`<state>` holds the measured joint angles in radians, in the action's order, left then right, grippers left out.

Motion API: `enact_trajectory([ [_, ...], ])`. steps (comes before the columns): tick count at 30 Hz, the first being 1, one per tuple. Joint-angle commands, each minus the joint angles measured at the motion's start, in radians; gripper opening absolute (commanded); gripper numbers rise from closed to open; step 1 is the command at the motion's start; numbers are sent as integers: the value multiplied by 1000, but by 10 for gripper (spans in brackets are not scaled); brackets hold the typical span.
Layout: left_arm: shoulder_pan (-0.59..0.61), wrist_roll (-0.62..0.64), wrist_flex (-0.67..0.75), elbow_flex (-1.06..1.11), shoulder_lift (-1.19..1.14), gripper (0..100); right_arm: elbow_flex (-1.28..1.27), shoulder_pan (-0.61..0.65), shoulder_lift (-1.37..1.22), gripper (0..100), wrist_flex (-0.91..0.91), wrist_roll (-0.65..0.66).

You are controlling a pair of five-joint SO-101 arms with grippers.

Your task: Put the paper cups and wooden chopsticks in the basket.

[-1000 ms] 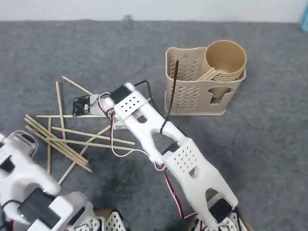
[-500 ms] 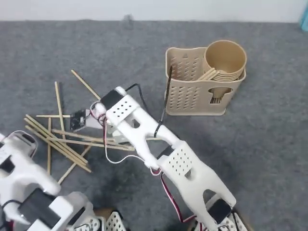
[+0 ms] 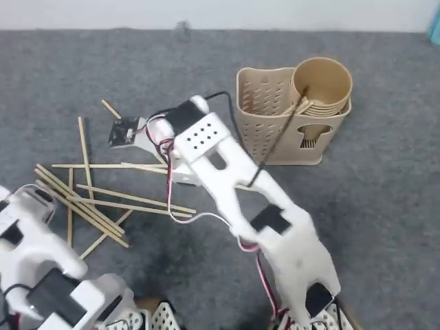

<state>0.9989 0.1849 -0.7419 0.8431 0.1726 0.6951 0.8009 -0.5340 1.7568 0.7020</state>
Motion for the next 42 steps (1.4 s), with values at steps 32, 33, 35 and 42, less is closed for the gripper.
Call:
enact_trajectory([
  [32,-32,-12,9,2,11,224,-939,-277,1247,8,-946,-511],
  [33,-32,-12,9,2,11,224,-953,-292,1242,8,-992,-543],
  [35,-32,-12,9,2,11,224,-964,-328,1222,8,-1072,-631],
  [42,-32,-12,9,4,11,224,-964,-463,1110,8,-1285,-760],
])
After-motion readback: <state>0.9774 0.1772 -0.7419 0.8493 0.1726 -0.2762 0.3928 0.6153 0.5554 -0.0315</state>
